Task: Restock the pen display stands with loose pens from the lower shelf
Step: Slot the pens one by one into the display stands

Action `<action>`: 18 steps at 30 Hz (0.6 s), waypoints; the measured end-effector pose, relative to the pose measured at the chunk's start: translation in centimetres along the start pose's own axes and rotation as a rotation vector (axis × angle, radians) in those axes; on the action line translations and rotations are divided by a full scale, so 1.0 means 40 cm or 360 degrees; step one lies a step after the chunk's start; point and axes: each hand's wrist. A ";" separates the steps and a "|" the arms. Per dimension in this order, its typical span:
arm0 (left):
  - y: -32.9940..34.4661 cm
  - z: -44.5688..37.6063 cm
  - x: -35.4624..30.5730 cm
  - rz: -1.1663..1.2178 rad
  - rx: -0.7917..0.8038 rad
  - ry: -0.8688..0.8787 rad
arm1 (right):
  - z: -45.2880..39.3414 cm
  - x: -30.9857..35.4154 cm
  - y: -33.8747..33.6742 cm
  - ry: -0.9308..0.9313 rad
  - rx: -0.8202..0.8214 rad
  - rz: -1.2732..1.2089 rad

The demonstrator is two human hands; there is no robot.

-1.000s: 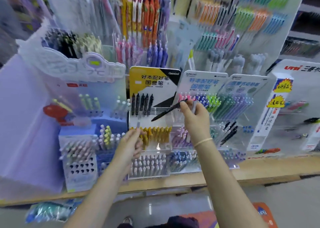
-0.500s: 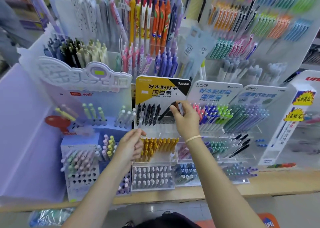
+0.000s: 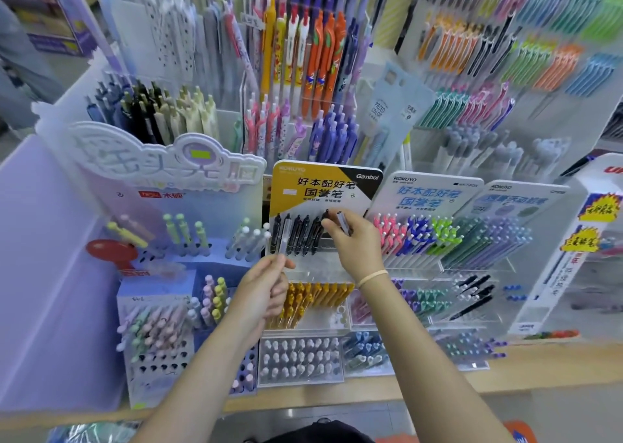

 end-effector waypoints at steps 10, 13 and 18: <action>-0.055 0.003 0.012 0.0171 0.0204 0.0014 | 0.014 0.003 0.013 -0.0008 -0.0077 0.0182; -0.052 -0.007 0.024 0.0177 0.0215 0.0024 | 0.022 0.000 0.019 0.0025 -0.0062 0.0185; -0.034 -0.008 0.021 0.0204 0.0217 0.0041 | 0.020 0.001 0.019 0.0021 -0.0057 0.0135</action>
Point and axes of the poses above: each hand's wrist, its own z-axis away from the middle knuckle, its own y-axis out of the palm, x = y × z, and after that the axes turned 2 degrees about -y, right-handed
